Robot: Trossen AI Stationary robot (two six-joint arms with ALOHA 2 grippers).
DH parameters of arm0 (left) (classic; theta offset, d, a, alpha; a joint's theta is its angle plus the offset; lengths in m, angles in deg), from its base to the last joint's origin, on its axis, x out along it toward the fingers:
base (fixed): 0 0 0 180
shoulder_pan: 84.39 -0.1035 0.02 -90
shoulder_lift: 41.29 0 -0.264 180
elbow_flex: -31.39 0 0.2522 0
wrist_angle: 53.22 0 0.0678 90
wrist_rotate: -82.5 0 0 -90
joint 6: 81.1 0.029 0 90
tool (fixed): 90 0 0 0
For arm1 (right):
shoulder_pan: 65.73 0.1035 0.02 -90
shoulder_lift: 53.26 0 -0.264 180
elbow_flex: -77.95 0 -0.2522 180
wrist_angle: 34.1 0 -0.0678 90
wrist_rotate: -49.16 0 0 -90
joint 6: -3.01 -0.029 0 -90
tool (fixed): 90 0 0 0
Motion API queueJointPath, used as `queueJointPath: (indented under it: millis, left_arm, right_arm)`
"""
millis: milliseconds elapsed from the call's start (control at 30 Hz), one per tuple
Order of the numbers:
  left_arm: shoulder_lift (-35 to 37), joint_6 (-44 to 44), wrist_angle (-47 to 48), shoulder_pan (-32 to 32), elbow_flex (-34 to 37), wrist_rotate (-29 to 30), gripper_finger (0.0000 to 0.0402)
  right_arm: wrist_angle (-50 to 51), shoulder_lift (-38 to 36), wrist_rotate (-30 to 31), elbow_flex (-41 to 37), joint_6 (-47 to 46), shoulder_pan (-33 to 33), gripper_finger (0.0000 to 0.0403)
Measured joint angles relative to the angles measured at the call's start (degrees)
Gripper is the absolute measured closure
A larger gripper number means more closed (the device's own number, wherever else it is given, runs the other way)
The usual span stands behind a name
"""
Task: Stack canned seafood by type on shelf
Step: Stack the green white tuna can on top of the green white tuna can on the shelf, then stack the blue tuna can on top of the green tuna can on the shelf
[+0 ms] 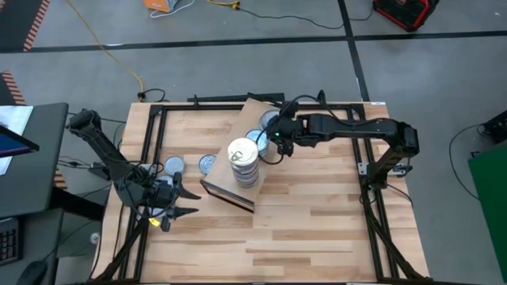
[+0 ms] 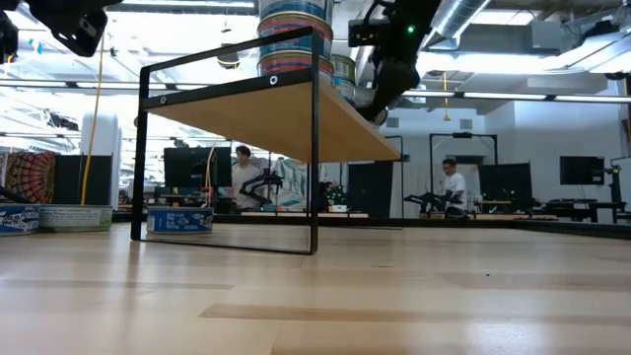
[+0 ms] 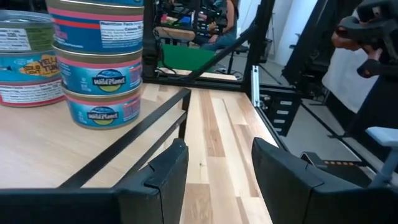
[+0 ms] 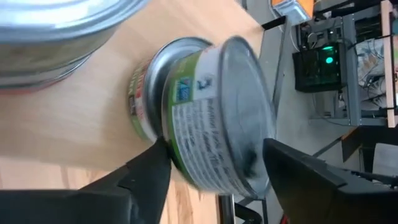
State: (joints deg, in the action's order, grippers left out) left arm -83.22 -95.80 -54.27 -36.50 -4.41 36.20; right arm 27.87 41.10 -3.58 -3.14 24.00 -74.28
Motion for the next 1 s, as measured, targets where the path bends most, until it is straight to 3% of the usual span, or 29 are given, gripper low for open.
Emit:
queueJointPath:
  millis: [367,533,700,900,1000]
  left_arm:
    - [0.54,-0.37,1.95,-0.75,-0.02,-0.67,0.0230]
    - [4.37,-6.29,13.57,-0.75,-0.02,1.43,0.0230]
    - [8.30,-16.57,27.04,-0.78,-0.02,1.12,0.0230]
    - [8.08,-23.54,37.56,-0.77,-0.02,-2.92,0.0230]
    - [6.78,-28.12,40.71,-0.99,-0.04,0.39,0.0230]
  right_arm:
    - [5.61,-3.64,4.05,0.00,-3.13,3.61,0.0101]
    - [10.58,-8.76,3.73,0.00,-14.76,6.41,0.0101]
    - [10.51,-13.72,-0.54,-4.35,-30.55,12.00,0.0101]
    - [-2.82,-17.77,2.73,-18.09,-38.20,23.09,0.0101]
    - [-14.14,-18.85,8.15,-25.58,-38.94,28.13,0.0101]
